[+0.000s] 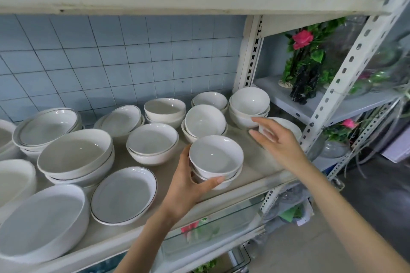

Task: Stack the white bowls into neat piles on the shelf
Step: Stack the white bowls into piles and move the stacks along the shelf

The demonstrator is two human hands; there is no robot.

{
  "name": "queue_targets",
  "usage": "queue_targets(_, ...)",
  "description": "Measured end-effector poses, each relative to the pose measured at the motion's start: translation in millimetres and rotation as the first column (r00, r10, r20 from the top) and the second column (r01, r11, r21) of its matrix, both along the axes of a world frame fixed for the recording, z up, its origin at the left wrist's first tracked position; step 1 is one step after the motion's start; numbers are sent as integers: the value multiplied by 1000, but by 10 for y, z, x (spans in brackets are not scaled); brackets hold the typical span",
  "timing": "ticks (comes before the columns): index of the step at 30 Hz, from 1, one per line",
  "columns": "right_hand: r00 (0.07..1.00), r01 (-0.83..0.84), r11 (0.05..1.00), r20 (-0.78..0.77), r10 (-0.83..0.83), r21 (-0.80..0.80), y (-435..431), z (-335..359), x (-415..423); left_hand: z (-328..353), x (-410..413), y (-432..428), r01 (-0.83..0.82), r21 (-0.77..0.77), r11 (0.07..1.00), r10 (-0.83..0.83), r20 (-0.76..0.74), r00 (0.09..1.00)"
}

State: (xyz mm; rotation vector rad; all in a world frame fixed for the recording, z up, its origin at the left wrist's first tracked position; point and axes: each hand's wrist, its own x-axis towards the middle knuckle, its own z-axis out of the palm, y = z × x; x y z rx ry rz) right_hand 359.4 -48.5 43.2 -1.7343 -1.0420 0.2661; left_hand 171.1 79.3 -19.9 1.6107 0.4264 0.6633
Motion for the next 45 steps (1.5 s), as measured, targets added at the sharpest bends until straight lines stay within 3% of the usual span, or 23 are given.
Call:
queue_targets(3,938,77,988,345,-27,-131,99,52,422,5,45,-17,-14,6,1000,14,0,1000)
queue_targets(5,896,115,965,443,1,-235,191,49,698,3,53,-31,-21,9,1000,21,-5,1000)
queue_targets(10,814,217,828,564,139,-517,456,-13,1185,3,45,-31,-32,0,999,32,-27,999)
queue_targets(16,842,160,785,498,208,-599,592,22,1362,-10,29,-21,-40,28,999,41,-41,998)
queue_targets(24,909,111,862,401,113,-495,571,22,1363,-19,39,-28,-48,6,999,48,-44,998)
queue_targets(32,949,-35,911,273,159,-411,587,111,1414,1,36,-45,-55,16,998,56,-60,997)
queue_targets(45,950,97,987,307,-55,-126,699,126,1335,26,14,-71,-50,9,999,50,-44,998)
